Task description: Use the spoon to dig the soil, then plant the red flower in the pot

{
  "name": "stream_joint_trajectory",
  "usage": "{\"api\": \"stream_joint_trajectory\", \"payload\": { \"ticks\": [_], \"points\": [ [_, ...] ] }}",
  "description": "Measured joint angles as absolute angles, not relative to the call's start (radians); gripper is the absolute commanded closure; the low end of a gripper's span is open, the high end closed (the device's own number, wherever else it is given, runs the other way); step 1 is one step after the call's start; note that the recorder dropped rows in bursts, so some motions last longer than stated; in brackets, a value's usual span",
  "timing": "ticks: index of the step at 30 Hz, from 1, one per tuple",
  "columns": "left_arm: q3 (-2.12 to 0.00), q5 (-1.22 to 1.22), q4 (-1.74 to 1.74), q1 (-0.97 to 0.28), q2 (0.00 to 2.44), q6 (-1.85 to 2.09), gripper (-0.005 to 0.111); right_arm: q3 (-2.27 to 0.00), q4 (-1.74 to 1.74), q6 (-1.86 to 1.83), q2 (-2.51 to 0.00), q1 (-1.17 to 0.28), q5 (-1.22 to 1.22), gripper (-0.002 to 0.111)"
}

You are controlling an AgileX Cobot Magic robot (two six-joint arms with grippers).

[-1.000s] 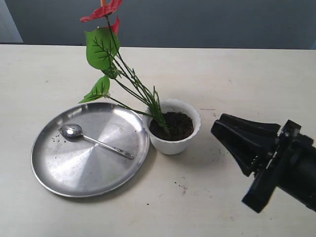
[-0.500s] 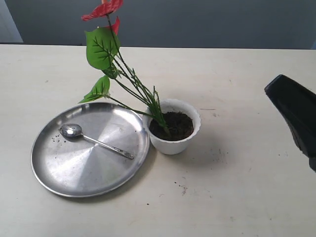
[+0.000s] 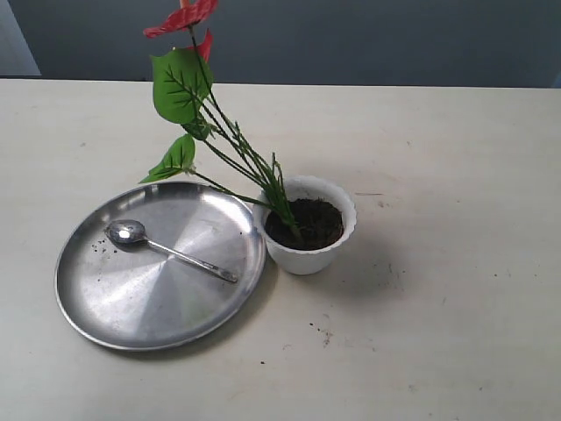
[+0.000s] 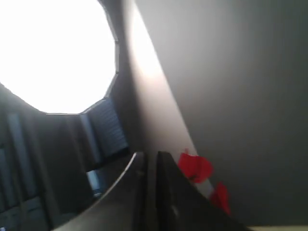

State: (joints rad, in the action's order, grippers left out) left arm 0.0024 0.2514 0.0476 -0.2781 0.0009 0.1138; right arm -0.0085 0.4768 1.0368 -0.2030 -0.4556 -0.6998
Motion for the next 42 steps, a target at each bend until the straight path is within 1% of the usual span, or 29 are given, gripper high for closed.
{"api": "stream_joint_trajectory", "payload": {
  "ticks": [4, 7, 11, 18, 21, 25, 27, 33, 37, 42],
  "points": [
    [0.002, 0.251, 0.048, -0.278, 0.001, 0.114, 0.106, -0.009, 0.508, 1.171, -0.087, -0.398, -0.377, 0.1],
    [0.002, 0.251, 0.048, -0.278, 0.001, 0.114, 0.106, -0.005, 0.564, 1.263, -0.036, -0.337, -0.246, 0.1],
    [0.002, 0.251, 0.048, -0.278, 0.001, 0.114, 0.106, -0.001, 0.608, 1.309, -0.025, -0.317, -0.198, 0.1],
    [0.002, 0.251, 0.048, -0.278, 0.001, 0.114, 0.106, -0.001, 0.594, 1.316, -0.025, -0.313, -0.242, 0.1],
    [0.002, 0.251, 0.048, -0.278, 0.001, 0.114, 0.106, -0.001, 0.434, 1.188, -0.025, -0.313, -0.245, 0.1],
    [0.002, 0.251, 0.048, -0.278, 0.001, 0.114, 0.106, -0.001, 0.151, 0.865, -0.015, -0.339, -0.185, 0.1],
    [0.002, 0.251, 0.048, -0.278, 0.001, 0.114, 0.106, -0.001, 0.098, 0.743, -0.008, -0.346, -0.139, 0.1],
    [0.002, 0.251, 0.048, -0.278, 0.001, 0.114, 0.106, -0.001, 0.06, 0.456, -0.006, -0.346, 0.021, 0.1],
    [0.002, 0.251, 0.048, -0.278, 0.001, 0.114, 0.106, -0.001, 0.058, 0.355, -0.006, -0.346, 0.069, 0.1],
    [0.002, 0.251, 0.048, -0.278, 0.001, 0.114, 0.106, -0.001, 0.056, 0.321, -0.006, -0.346, 0.089, 0.1]
  ]
}}
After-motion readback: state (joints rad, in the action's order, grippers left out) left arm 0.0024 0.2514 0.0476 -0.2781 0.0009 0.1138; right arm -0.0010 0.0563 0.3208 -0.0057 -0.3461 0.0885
